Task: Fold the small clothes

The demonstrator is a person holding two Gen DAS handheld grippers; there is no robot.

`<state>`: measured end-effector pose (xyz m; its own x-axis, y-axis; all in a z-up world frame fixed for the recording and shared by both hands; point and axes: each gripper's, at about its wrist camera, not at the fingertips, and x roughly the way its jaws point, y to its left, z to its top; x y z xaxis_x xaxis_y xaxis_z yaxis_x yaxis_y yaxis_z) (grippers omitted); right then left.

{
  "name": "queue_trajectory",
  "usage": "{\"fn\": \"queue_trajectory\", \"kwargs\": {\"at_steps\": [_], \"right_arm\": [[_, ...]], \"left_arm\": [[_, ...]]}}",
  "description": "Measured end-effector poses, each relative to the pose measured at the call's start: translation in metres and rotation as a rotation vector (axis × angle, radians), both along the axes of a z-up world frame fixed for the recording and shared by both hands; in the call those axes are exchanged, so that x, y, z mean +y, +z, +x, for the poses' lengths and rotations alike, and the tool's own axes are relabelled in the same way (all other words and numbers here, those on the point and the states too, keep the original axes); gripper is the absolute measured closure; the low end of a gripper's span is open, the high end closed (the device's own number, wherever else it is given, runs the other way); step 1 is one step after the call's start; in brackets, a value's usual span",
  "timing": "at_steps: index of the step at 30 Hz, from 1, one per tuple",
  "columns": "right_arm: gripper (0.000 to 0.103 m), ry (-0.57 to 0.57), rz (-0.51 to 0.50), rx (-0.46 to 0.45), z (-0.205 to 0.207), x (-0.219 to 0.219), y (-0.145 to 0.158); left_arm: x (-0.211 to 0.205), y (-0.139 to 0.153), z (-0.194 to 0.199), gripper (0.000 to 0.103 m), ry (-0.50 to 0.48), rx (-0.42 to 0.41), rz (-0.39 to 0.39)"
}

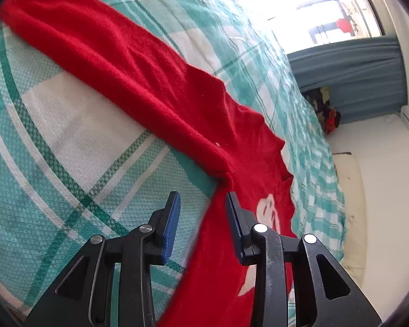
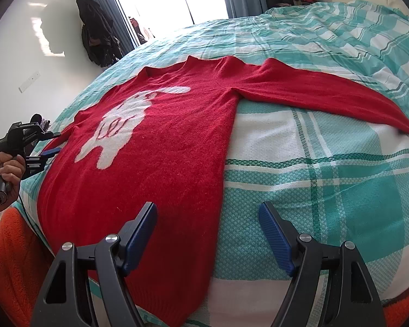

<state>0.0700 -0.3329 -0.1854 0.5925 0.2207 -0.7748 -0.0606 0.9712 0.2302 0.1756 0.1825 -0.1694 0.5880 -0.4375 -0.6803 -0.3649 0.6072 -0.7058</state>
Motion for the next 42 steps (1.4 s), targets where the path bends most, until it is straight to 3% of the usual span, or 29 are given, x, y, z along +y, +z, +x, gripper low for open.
{"fn": "queue_trajectory", "kwargs": {"at_steps": [4, 6, 7, 9, 10, 12, 14, 18, 24, 27, 30, 32, 33, 35, 37, 39, 42], "right_arm": [[0.027, 0.013, -0.016, -0.004, 0.0, 0.004, 0.001], [0.027, 0.021, -0.022, -0.006, -0.001, 0.006, 0.001], [0.027, 0.024, -0.024, -0.008, -0.001, 0.007, 0.002], [0.027, 0.026, -0.025, -0.008, -0.002, 0.007, 0.002], [0.027, 0.025, -0.024, -0.006, -0.002, 0.007, 0.001], [0.027, 0.023, -0.023, -0.005, -0.003, 0.006, 0.002], [0.027, 0.019, -0.023, -0.013, -0.004, 0.005, 0.005], [0.027, -0.022, -0.047, -0.087, -0.011, -0.002, 0.022], [0.027, 0.045, -0.06, -0.119, 0.01, 0.011, 0.04], [0.027, 0.098, -0.007, -0.097, 0.032, 0.027, 0.042], [0.027, 0.159, 0.055, -0.009, 0.045, 0.043, 0.024], [0.026, 0.202, -0.004, 0.09, 0.042, 0.055, -0.001], [0.026, 0.219, -0.047, 0.091, 0.034, 0.058, -0.007], [0.026, 0.246, -0.095, 0.041, 0.013, 0.057, -0.007], [0.026, 0.241, -0.074, 0.042, 0.007, 0.05, 0.0], [0.026, 0.212, -0.012, 0.022, 0.016, 0.036, 0.013], [0.026, 0.14, 0.004, -0.023, 0.054, 0.015, 0.035]], "left_arm": [[0.002, 0.025, 0.016, 0.056, -0.036, -0.048, 0.256], [0.007, 0.031, 0.029, 0.048, -0.034, -0.046, 0.439], [0.014, 0.028, 0.035, 0.04, -0.019, -0.013, 0.525], [0.034, 0.007, 0.047, 0.042, 0.01, 0.11, 0.602], [0.046, -0.005, 0.049, 0.053, 0.015, 0.164, 0.598], [0.06, -0.008, 0.044, 0.059, 0.024, 0.161, 0.571], [0.062, 0.002, 0.035, 0.058, 0.028, 0.147, 0.562], [0.041, 0.029, 0.002, 0.046, -0.016, 0.052, 0.543], [-0.054, 0.054, -0.032, 0.04, -0.266, -0.087, 0.528], [-0.106, 0.041, -0.042, 0.037, -0.418, -0.106, 0.588], [-0.131, 0.008, -0.052, 0.037, -0.502, -0.026, 0.67], [-0.137, 0.007, -0.067, 0.037, -0.53, -0.062, 0.728], [-0.138, 0.01, -0.07, 0.037, -0.551, -0.062, 0.744], [-0.135, 0.019, -0.073, 0.037, -0.566, -0.062, 0.74], [-0.129, 0.032, -0.066, 0.037, -0.551, -0.088, 0.718], [-0.124, 0.045, -0.046, 0.035, -0.512, -0.119, 0.708], [-0.117, 0.059, -0.002, 0.034, -0.415, -0.157, 0.701]]}}
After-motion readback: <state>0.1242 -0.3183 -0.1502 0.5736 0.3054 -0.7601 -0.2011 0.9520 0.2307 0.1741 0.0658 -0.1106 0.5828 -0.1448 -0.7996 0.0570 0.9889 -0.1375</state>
